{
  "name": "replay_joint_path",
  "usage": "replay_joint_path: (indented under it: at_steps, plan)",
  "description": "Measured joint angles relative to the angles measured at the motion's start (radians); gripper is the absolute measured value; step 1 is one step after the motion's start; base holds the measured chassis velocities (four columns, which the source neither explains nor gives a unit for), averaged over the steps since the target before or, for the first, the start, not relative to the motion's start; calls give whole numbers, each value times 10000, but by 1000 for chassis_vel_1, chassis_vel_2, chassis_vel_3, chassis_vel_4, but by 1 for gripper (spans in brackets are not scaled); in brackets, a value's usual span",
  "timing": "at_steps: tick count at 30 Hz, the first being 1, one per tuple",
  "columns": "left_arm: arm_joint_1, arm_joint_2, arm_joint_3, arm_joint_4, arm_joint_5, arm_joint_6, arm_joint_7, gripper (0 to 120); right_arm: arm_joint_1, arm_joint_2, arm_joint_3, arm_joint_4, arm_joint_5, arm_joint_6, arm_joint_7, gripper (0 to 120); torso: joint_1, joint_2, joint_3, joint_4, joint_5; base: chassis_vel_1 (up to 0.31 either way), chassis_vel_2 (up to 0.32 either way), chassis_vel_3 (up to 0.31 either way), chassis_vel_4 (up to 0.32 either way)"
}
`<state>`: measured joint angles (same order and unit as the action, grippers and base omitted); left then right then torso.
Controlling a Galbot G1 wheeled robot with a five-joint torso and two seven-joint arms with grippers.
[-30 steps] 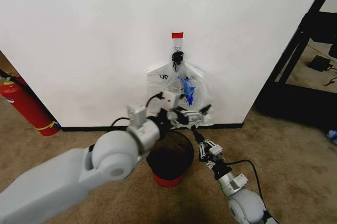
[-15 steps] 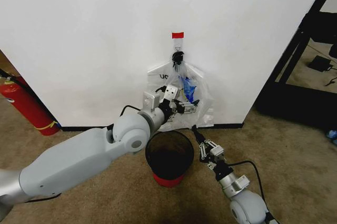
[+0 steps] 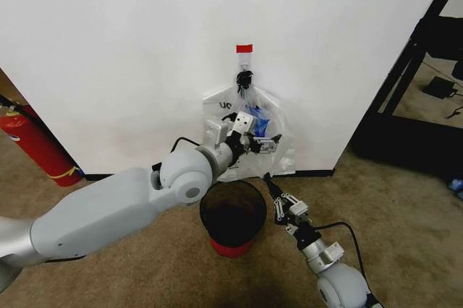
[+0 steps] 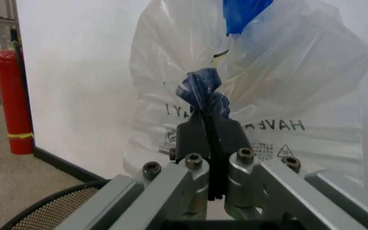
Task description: Pick up the garbage bag from the wall and place it over the trash bin.
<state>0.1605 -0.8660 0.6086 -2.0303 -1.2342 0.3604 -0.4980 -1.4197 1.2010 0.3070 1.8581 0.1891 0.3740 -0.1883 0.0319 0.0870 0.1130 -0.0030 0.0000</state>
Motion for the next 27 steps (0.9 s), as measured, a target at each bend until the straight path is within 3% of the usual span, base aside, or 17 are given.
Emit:
replay_joint_path:
  at_steps: [3,7,11,12,15,27]
  plan:
    - [-70,-83,139,85,-12,79,-35,95,-1,2,9,7,2,-1,0,0,0,0,0,0,0,0,0,0,0]
    - [-310,-447,288,656,-912,505,-531,88,-78,60,12,66,7,5,-4,0,0,0,0,-2,0,0,0,0,0]
    - [-373,-582,59,901,-1534,527,-878,73,-140,108,33,61,15,95,-16,0,0,0,0,-1,-1,0,0,0,0]
    - [-372,-583,-29,903,-1611,501,-897,65,-134,98,35,15,16,114,-19,0,0,0,0,-1,-1,0,0,0,0]
    - [-356,-565,-86,900,-1623,494,-897,58,-99,82,36,-12,27,116,-19,0,0,0,0,-1,-1,0,0,0,0]
    - [-327,-442,135,974,-1507,613,-749,13,-56,84,21,33,89,57,18,0,0,0,0,-1,-1,0,0,0,0]
